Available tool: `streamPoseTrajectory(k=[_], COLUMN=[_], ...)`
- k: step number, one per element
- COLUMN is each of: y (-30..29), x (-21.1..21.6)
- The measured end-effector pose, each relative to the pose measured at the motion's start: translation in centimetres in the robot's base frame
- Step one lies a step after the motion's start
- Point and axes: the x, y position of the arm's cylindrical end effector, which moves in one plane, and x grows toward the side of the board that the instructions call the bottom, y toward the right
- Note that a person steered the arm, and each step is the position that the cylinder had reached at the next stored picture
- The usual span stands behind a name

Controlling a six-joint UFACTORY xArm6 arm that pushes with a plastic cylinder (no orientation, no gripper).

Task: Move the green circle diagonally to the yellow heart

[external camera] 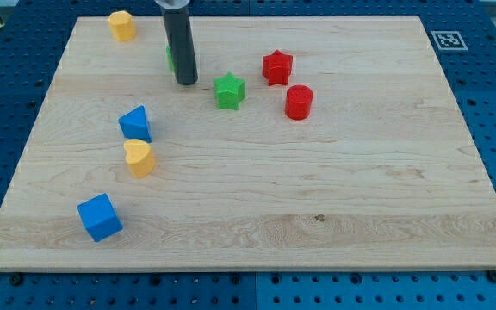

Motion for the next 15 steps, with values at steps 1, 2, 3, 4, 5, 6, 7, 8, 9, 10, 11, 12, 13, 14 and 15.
streamPoseTrajectory(k=[1,2,3,4,5,6,7,8,9,10,11,12,13,14,15], y=[0.2,0.8,0.8,0.8,-0.3,-1.3,-1.7,-0.8,-0.7,-0.6,-0.6,-0.6,-0.6,-0.6,-0.6], x=[0.0,-0.2,-1.3,-1.4,-1.8,-2.3,-2.3,-1.8,-2.1,-3.1,-4.0,-4.1,-6.2,-6.8,-7.0])
